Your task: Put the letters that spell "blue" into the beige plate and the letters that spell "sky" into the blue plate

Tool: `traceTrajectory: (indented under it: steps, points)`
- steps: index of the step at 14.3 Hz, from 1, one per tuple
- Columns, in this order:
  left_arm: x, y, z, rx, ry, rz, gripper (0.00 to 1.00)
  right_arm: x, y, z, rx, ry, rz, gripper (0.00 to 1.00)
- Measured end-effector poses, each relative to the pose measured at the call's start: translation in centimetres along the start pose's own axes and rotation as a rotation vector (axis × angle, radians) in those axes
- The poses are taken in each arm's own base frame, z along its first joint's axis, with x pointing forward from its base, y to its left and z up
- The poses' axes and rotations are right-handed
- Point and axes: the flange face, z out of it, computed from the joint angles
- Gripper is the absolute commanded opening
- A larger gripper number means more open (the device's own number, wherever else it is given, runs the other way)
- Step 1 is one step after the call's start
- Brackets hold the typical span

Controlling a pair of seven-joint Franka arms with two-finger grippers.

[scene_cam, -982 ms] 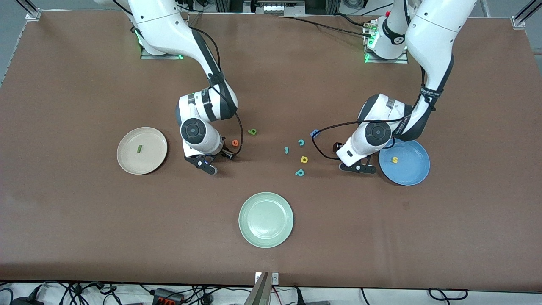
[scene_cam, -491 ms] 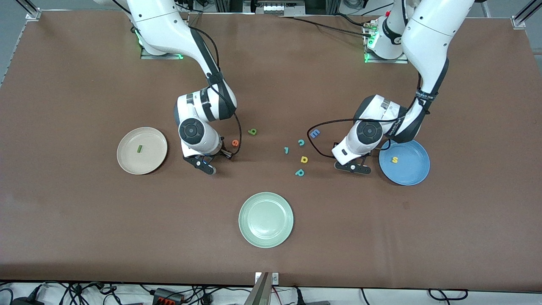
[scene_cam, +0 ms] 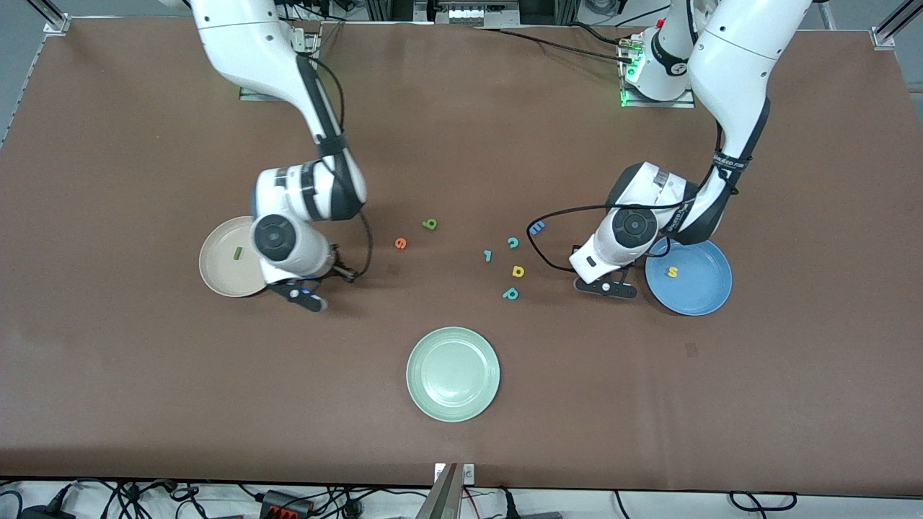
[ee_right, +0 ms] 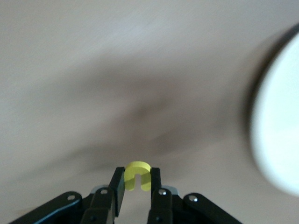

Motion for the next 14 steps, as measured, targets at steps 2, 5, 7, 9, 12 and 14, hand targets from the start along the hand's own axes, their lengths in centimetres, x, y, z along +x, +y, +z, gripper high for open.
traceTrajectory:
  steps: [2, 5, 7, 9, 12, 14]
  points:
    - [0.8, -0.9, -2.2, 0.026, -0.052, -0.016, 0.23, 1.9, 3.6, -1.4, -0.026, -0.036, -0.046, 0.19]
    - [1.7, -3.2, -6.8, 0.059, -0.108, 0.004, 0.23, 3.6, 8.5, -1.6, -0.058, -0.102, -0.106, 0.19]
    - [2.0, -7.9, -8.0, 0.049, -0.122, 0.022, 0.27, 4.1, 11.7, 0.0, -0.070, -0.141, -0.134, 0.19]
    - [2.0, -12.8, -7.1, 0.029, -0.152, 0.010, 0.28, 4.7, 14.6, 1.5, -0.071, -0.169, -0.149, 0.22]
    - [1.1, -15.5, -4.9, 0.015, -0.198, -0.022, 1.00, 5.6, 17.1, 2.5, -0.062, -0.172, -0.149, 0.84]
    - [1.0, -16.8, -4.1, 0.007, -0.212, -0.042, 1.00, 5.5, 16.7, 2.5, -0.037, -0.174, -0.140, 1.00]
